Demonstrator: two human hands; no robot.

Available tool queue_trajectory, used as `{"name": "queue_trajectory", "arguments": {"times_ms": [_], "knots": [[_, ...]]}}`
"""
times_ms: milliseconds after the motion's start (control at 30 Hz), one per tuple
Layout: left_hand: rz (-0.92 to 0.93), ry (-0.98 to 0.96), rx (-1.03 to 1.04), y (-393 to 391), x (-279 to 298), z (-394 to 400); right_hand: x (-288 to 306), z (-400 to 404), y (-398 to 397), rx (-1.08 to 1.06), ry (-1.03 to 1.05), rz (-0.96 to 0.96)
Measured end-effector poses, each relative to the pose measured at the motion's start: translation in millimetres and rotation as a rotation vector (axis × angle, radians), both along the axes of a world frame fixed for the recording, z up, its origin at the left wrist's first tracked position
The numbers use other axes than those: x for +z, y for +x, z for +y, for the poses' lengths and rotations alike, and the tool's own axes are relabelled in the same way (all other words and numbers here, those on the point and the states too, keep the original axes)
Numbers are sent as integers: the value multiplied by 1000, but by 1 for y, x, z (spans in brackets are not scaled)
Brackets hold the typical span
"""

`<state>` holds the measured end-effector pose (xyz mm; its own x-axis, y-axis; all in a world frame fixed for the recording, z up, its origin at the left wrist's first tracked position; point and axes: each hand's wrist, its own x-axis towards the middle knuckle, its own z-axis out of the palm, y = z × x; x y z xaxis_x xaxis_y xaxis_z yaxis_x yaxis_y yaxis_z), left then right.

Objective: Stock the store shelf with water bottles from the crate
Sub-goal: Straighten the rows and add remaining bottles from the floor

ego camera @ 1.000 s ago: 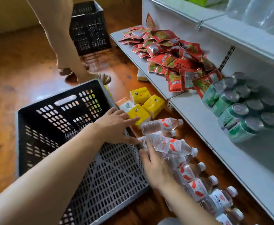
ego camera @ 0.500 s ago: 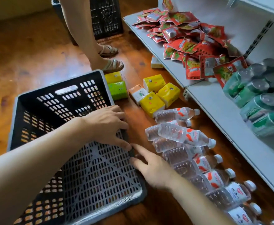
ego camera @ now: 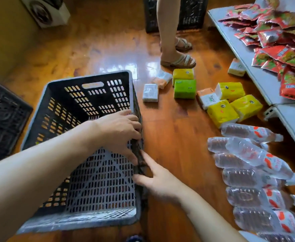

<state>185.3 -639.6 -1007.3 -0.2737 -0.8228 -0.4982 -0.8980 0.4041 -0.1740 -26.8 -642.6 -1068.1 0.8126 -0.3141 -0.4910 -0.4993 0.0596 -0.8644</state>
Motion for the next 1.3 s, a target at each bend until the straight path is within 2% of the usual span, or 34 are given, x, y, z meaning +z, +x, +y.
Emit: {"name": "queue_trajectory", "arguments": {"times_ms": [133, 367, 667, 933, 1100, 1200, 1300], "knots": [[-15, 53, 106, 28, 2, 38, 4, 21, 33, 127, -54, 10], [-20, 110, 252, 76, 11, 116, -14, 87, 89, 260, 2, -71], [-23, 131, 345, 121, 12, 199, -23, 154, 140, 375, -25, -116], [-78, 246, 354, 134, 17, 241, -29, 218, 161, 340, 23, -159], [-149, 313, 364, 128, 20, 246, -29, 224, 161, 353, 4, -162], [-152, 280, 406, 120, 28, 239, -28, 210, 151, 346, -50, -188], [-122, 126, 475, 113, 41, 227, -18, 184, 137, 241, -87, -203]]}}
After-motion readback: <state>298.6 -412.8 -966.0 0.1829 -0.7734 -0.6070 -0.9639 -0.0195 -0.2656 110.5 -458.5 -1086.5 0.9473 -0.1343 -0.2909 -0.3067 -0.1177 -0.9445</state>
